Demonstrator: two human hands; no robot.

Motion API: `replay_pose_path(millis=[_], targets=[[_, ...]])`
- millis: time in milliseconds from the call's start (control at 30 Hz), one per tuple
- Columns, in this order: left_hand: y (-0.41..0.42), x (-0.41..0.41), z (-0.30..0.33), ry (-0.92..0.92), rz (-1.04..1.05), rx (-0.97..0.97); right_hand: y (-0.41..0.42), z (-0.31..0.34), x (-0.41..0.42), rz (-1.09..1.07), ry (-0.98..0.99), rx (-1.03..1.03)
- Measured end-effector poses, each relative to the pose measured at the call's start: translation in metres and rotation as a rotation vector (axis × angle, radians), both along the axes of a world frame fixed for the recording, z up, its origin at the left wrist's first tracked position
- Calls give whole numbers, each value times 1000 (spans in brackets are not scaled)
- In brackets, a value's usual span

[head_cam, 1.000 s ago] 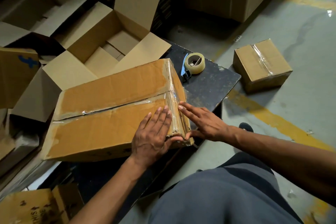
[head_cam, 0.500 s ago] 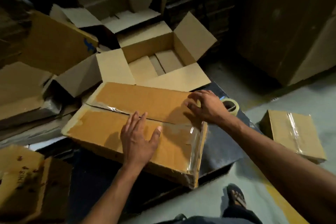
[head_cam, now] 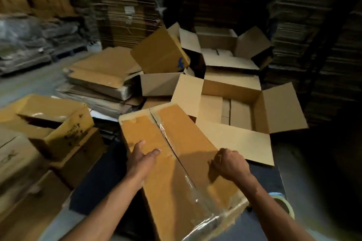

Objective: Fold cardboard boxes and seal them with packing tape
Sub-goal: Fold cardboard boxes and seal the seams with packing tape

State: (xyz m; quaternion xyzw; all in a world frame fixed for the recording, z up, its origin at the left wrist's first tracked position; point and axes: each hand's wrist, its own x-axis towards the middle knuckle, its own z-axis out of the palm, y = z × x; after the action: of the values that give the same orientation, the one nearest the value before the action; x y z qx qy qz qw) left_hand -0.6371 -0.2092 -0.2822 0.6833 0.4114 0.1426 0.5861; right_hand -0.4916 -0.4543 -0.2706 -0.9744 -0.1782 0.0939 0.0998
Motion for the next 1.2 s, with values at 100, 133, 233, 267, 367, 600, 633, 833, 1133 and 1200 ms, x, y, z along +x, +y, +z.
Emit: replay_pose_path(millis=[100, 133, 233, 267, 367, 600, 633, 833, 1133, 1200], targets=[[29, 5, 3, 109, -31, 107, 9, 13, -39, 73, -15, -53], [41, 5, 5, 146, -53, 149, 12, 15, -56, 120, -19, -70], [76, 2, 9, 340, -169, 332, 23, 20, -116, 293, 58, -111], [83, 1, 10, 439, -203, 425, 25, 21, -132, 332, 106, -106], [67, -4, 14, 595, -269, 654, 28, 19, -142, 361, 183, -41], [-90, -42, 8, 487, -364, 790, 38, 10, -21, 468, 10, 130], [-109, -47, 4, 501, -368, 809, 43, 8, 1, 542, -17, 79], [-118, -75, -33, 525, -452, 913, 60, -10, 43, 734, -52, -152], [8, -140, -10, 600, -604, 1006, 34, -12, -49, 723, -323, -162], [24, -133, -1, 674, -532, 1076, 28, -9, -76, 748, -330, -162]])
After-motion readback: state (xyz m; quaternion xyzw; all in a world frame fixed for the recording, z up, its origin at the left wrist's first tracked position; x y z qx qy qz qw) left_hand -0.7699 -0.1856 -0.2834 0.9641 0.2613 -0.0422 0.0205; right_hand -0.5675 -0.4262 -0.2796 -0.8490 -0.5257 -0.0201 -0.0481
